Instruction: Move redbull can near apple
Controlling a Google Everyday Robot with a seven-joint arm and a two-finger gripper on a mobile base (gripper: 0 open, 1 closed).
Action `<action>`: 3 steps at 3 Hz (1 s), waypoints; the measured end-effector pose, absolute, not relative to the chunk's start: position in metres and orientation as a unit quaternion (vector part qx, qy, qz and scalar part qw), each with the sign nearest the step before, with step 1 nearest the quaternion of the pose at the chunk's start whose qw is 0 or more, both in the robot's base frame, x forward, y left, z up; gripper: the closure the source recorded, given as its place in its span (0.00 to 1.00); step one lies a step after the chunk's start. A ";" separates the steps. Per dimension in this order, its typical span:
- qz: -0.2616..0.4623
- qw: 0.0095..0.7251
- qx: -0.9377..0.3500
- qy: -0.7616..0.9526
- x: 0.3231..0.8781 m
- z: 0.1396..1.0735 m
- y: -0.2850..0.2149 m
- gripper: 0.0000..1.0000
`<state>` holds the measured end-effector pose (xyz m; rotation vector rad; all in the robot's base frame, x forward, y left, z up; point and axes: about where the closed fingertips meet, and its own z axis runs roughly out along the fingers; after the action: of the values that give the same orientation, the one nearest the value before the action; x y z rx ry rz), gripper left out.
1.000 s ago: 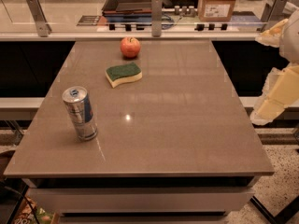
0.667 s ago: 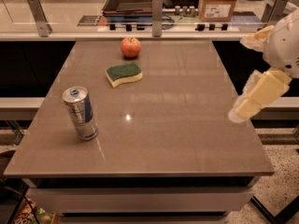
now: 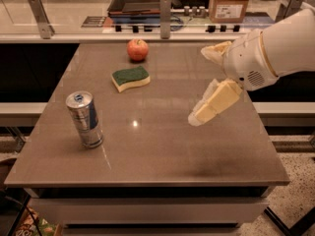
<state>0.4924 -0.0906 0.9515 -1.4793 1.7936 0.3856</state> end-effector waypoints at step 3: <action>0.264 0.416 -0.580 0.649 0.483 0.913 -0.018 0.00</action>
Offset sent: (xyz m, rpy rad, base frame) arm -0.0112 0.0747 -0.0492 0.2301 0.0860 0.1811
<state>0.4830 -0.0184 0.9135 -1.4579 1.6290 0.6632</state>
